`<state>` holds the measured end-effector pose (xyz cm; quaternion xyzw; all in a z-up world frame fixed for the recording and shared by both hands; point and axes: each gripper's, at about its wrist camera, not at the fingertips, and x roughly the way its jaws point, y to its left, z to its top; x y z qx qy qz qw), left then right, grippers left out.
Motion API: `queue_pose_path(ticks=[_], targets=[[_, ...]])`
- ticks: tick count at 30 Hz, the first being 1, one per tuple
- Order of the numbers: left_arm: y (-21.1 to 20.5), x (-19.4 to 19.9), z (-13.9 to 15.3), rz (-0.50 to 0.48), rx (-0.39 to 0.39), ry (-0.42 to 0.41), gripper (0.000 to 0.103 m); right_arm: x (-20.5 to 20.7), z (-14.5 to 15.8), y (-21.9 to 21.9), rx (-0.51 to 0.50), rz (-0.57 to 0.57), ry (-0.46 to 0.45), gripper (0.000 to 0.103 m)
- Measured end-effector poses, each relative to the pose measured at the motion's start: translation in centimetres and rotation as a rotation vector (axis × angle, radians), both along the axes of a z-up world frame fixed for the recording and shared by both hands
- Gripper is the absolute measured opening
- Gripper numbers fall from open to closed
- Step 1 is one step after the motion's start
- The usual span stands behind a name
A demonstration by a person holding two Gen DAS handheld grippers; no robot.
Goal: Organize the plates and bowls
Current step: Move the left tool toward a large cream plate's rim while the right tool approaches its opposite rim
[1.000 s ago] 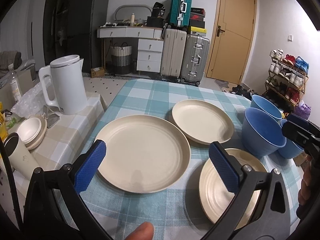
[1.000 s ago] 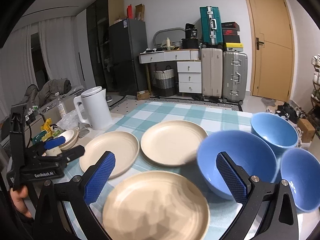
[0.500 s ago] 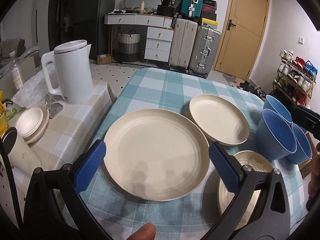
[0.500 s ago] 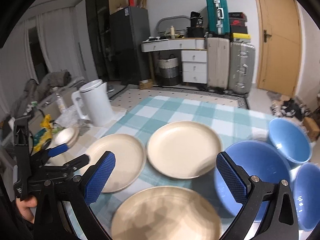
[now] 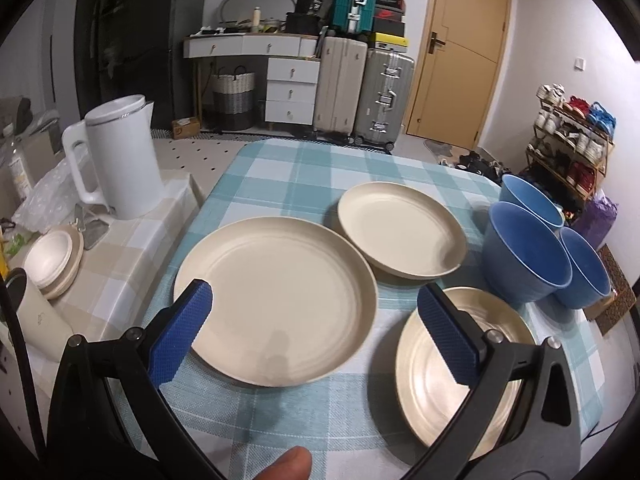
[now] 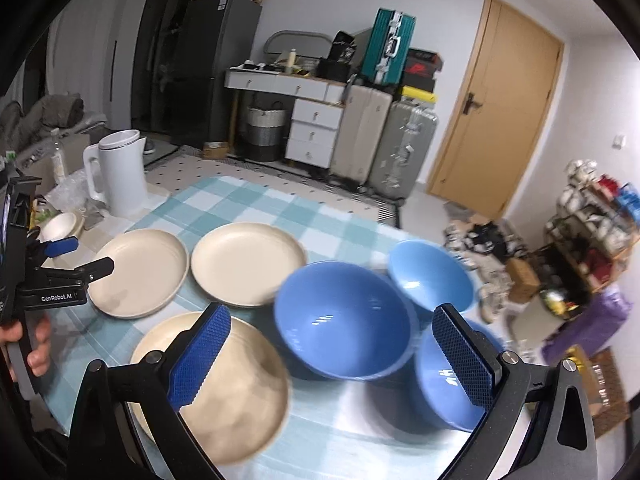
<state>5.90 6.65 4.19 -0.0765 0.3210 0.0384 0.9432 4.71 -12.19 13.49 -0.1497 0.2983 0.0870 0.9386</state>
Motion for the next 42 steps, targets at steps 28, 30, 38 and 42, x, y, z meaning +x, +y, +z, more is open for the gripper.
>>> queue_pose_path(ticks=[28,30,38,42], targets=[[10.4,-0.4,-1.0,0.181,-0.068,0.1,0.103,8.2,-3.8,16.3,0.099,0.277,0.195,0.103],[10.6,0.2,-2.0,0.183,-0.072,0.119,0.103,8.9,-5.0,17.3,0.103,0.286,0.213,0.103],[11.2,2.4,-5.6,0.183,-0.101,0.188,0.103,11.3,-8.8,19.2,0.131,0.309,0.288,0.103],[11.7,3.1,-7.3,0.176,-0.134,0.215,0.101,12.8,-11.5,19.9,0.167,0.317,0.369,0.103]])
